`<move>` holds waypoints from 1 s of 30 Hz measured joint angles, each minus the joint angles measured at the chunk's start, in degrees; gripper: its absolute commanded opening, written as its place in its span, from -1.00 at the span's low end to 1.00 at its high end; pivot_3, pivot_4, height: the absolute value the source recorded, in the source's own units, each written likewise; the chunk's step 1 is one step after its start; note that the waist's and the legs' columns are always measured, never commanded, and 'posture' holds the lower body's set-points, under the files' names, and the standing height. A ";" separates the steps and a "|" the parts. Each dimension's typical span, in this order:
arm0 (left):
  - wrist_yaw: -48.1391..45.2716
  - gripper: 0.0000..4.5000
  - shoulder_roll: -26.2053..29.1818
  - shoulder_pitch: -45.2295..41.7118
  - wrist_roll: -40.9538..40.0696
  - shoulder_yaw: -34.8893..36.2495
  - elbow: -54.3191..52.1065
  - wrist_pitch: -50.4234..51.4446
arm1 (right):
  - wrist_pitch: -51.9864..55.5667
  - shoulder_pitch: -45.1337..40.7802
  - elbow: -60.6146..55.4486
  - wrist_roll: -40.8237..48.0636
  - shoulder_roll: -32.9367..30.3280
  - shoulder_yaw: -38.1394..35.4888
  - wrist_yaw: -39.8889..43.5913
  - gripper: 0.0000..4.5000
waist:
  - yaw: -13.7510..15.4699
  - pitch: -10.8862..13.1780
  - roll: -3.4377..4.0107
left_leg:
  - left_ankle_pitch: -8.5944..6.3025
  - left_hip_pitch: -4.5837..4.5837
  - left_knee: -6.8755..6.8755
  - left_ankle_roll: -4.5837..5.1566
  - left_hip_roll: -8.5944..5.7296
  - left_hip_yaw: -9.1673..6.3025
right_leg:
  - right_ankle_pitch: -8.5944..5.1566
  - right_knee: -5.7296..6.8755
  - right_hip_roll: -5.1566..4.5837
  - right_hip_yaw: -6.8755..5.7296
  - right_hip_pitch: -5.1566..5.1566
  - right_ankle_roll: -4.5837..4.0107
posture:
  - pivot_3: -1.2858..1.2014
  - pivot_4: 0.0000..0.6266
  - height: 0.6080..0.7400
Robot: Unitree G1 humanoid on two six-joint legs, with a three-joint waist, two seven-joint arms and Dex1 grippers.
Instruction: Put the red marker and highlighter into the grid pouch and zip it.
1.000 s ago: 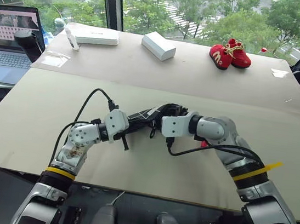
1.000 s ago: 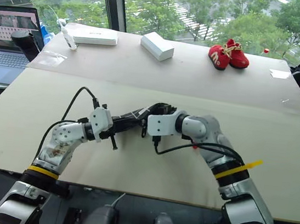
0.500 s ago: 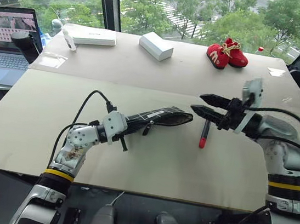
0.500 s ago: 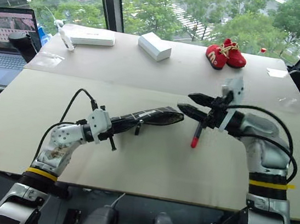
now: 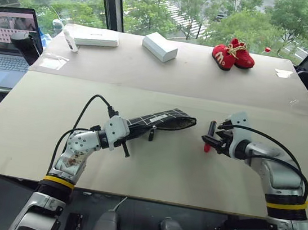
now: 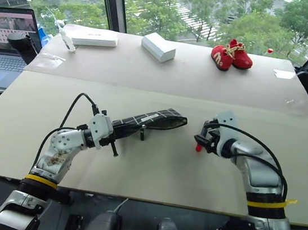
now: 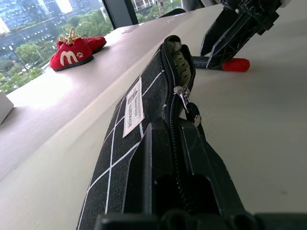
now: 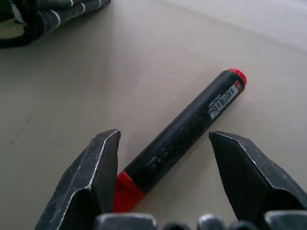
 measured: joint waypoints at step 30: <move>0.45 -1.00 -0.13 0.00 0.07 -0.14 -0.35 0.02 | -36.00 -5.57 0.43 -6.89 -7.25 0.45 7.00 -0.76 | -0.17 -0.02 -0.03 | -0.01 -0.01 -0.05 0.01 0.01 0.00 | -0.01 -0.17 -0.01 -0.05 0.05 0.02 | 0.03 -0.52 0.84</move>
